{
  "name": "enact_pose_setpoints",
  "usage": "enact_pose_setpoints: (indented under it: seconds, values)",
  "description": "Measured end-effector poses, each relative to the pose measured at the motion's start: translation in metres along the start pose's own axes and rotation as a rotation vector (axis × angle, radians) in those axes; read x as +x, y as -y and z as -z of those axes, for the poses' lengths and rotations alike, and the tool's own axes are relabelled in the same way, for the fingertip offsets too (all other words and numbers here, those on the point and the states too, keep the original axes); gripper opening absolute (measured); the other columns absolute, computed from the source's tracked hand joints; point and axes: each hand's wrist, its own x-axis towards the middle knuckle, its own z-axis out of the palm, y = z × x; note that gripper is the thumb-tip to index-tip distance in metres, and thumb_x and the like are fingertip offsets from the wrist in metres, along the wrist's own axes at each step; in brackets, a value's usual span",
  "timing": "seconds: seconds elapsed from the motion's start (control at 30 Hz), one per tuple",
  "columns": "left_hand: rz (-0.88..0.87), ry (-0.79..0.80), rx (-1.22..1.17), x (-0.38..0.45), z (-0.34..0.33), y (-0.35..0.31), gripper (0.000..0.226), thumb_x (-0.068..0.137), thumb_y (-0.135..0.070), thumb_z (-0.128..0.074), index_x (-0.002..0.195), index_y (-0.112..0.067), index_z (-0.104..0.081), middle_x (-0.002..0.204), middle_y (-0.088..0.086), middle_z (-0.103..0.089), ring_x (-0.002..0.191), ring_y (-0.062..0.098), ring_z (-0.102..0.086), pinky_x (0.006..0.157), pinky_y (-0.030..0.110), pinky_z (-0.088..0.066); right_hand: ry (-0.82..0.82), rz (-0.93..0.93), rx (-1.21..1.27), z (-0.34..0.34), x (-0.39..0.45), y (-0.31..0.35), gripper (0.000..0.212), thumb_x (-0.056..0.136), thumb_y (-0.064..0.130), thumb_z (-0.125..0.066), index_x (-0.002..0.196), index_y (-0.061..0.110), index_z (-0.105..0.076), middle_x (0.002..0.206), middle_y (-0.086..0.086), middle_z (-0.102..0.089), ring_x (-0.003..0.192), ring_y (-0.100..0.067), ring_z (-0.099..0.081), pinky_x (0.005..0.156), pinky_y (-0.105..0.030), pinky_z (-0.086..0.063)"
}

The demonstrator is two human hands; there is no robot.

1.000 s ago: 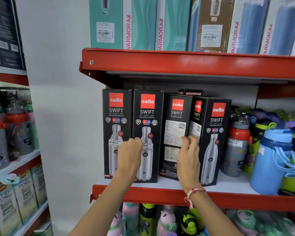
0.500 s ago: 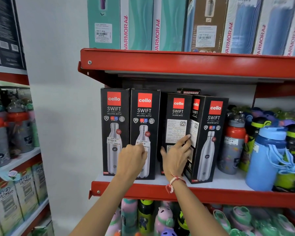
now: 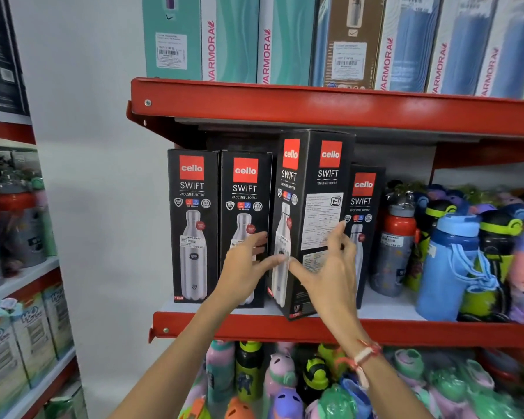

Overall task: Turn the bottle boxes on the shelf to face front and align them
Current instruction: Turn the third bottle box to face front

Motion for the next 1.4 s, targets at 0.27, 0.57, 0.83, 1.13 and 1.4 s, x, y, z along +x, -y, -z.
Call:
enact_pose_setpoints:
  seconds: [0.27, 0.57, 0.83, 1.13, 1.4]
  values:
    - [0.004, 0.110, -0.280, -0.005, 0.002, -0.011, 0.050, 0.077, -0.011, -0.077, 0.120, -0.027, -0.056, 0.095, -0.014, -0.073, 0.086, -0.009, -0.067, 0.068, 0.007, -0.053, 0.346, 0.039, 0.305, 0.038, 0.014, -0.017, 0.093, 0.079, 0.035, -0.069, 0.149, 0.029, -0.007, 0.156, 0.010, -0.016, 0.140, -0.001, -0.017, 0.116, -0.032, -0.020]
    - [0.079, -0.216, 0.011, 0.003, -0.053, -0.007, 0.070, 0.083, -0.021, -0.072, 0.143, -0.016, -0.037, 0.098, 0.014, -0.072, 0.087, 0.026, -0.069, 0.080, 0.036, -0.057, 0.319, 0.048, 0.150, 0.008, 0.048, -0.026, 0.096, 0.079, -0.003, -0.067, 0.149, 0.029, -0.010, 0.146, 0.001, -0.043, 0.129, -0.016, -0.046, 0.108, -0.040, -0.039]
    - [0.180, -0.229, 0.310, 0.025, -0.075, 0.006, 0.065, 0.089, -0.016, -0.064, 0.144, -0.008, -0.031, 0.090, 0.015, -0.070, 0.079, 0.024, -0.066, 0.065, 0.032, -0.049, 0.045, 0.098, -0.028, -0.035, 0.039, -0.039, 0.089, 0.081, -0.003, -0.064, 0.149, 0.014, -0.010, 0.151, -0.004, -0.034, 0.124, -0.019, -0.048, 0.096, -0.014, -0.032]
    - [0.110, -0.225, 0.451, 0.026, -0.091, 0.022, 0.079, 0.092, -0.001, -0.050, 0.151, -0.011, 0.001, 0.114, 0.015, -0.062, 0.080, 0.023, -0.065, 0.065, 0.031, -0.050, 0.024, 0.104, -0.108, -0.048, 0.043, -0.047, 0.088, 0.085, -0.003, -0.058, 0.150, 0.014, -0.001, 0.152, -0.006, -0.032, 0.102, -0.020, -0.060, 0.070, -0.014, -0.039]
    - [0.094, -0.017, 0.323, 0.014, -0.074, 0.012, 0.078, 0.092, 0.003, -0.036, 0.150, -0.015, 0.014, 0.155, 0.018, -0.025, 0.099, 0.034, -0.061, 0.081, 0.038, -0.051, -0.001, 0.096, -0.067, -0.056, 0.036, -0.043, 0.087, 0.087, -0.004, -0.053, 0.149, 0.025, 0.002, 0.155, -0.004, -0.024, 0.116, -0.021, -0.054, 0.081, -0.017, -0.036]
